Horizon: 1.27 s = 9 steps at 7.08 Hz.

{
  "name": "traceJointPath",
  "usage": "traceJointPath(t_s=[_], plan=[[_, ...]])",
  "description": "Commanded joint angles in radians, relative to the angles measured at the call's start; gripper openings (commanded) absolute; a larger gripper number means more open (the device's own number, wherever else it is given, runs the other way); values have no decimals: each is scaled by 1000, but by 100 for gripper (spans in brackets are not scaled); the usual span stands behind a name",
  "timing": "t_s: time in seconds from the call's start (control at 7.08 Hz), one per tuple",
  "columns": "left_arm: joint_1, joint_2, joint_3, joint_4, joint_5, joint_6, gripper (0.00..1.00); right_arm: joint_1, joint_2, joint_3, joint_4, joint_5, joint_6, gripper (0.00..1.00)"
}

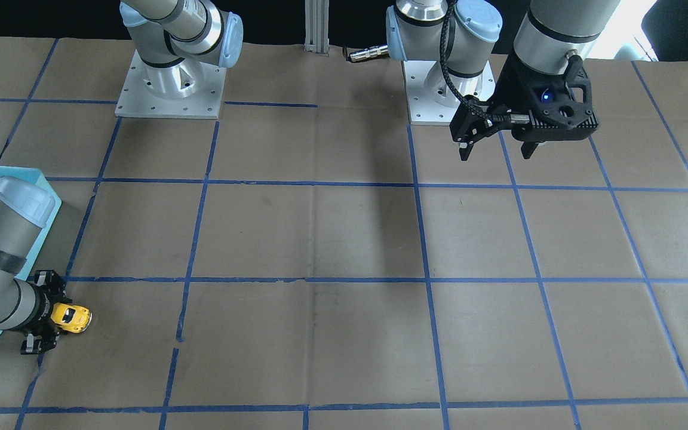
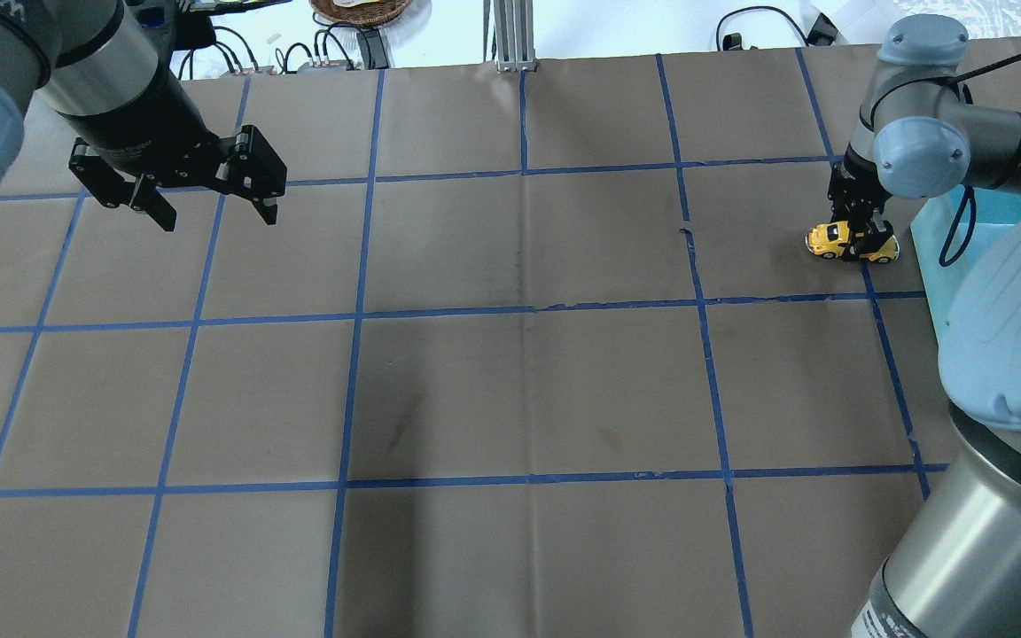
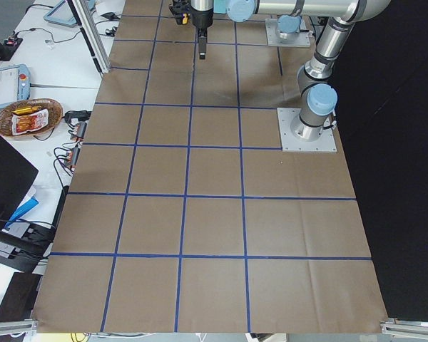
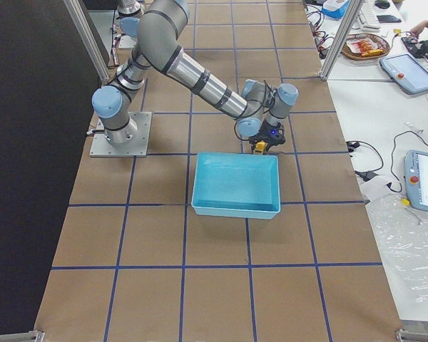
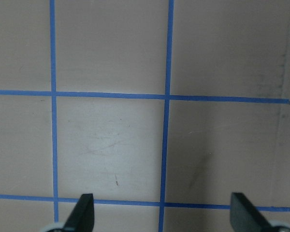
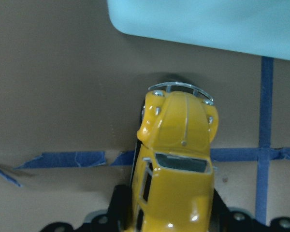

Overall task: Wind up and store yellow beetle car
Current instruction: 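Lift the car with the right gripper and carry it over the bin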

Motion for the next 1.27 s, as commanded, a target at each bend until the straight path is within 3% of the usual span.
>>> traceJointPath(t_s=[0.0, 0.28, 0.85, 1.13], plan=[[17, 1, 0, 0, 0, 0, 100, 0, -10, -2, -3, 59, -4, 22], [22, 1, 0, 0, -2, 0, 100, 0, -24, -14, 0, 72, -28, 17], [22, 3, 0, -2, 0, 0, 100, 0, -160, -12, 28, 69, -442, 16], [22, 4, 0, -2, 0, 0, 100, 0, -231, -22, 202, 70, -646, 10]])
